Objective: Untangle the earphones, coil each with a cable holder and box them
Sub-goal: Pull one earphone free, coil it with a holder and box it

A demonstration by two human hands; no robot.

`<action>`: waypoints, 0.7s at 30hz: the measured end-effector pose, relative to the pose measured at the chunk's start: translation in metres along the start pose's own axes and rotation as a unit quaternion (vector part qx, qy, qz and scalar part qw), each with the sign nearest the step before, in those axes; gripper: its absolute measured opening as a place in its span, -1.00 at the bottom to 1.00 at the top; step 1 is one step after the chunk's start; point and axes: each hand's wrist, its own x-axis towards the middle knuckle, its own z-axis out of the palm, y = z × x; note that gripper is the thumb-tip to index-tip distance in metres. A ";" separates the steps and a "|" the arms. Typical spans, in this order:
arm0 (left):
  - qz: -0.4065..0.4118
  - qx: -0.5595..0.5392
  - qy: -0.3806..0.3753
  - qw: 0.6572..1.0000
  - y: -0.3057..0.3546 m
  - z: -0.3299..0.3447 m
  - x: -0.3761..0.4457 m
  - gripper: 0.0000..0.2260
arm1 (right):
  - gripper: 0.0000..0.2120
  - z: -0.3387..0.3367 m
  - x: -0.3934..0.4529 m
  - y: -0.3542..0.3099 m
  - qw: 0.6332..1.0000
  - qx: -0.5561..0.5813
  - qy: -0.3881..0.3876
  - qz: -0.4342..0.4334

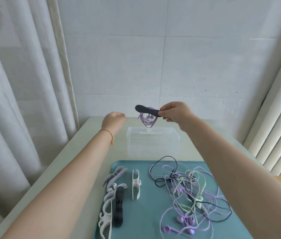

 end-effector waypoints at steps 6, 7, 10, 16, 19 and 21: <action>-0.054 0.026 -0.074 0.995 -0.031 0.013 0.021 -0.76 | -0.91 0.019 0.041 0.021 0.975 -0.184 -0.092 0.082; -0.053 0.023 -0.068 0.996 -0.035 0.014 0.022 -0.75 | -0.95 0.025 0.043 0.023 0.966 -0.214 -0.112 0.088; -0.046 0.010 -0.053 0.997 -0.047 0.017 0.019 -0.76 | -0.82 0.047 0.049 0.030 0.922 -0.328 -0.182 0.096; -0.009 0.044 -0.035 0.998 -0.052 0.021 0.019 -0.72 | -0.74 0.072 0.046 0.040 0.841 -0.469 -0.242 0.122; 0.000 0.057 -0.036 0.998 -0.051 0.022 0.015 -0.74 | -0.71 0.071 0.043 0.040 0.843 -0.472 -0.230 0.119; 0.007 0.054 -0.029 0.998 -0.049 0.019 0.013 -0.78 | -0.71 0.067 0.041 0.034 0.841 -0.499 -0.195 0.082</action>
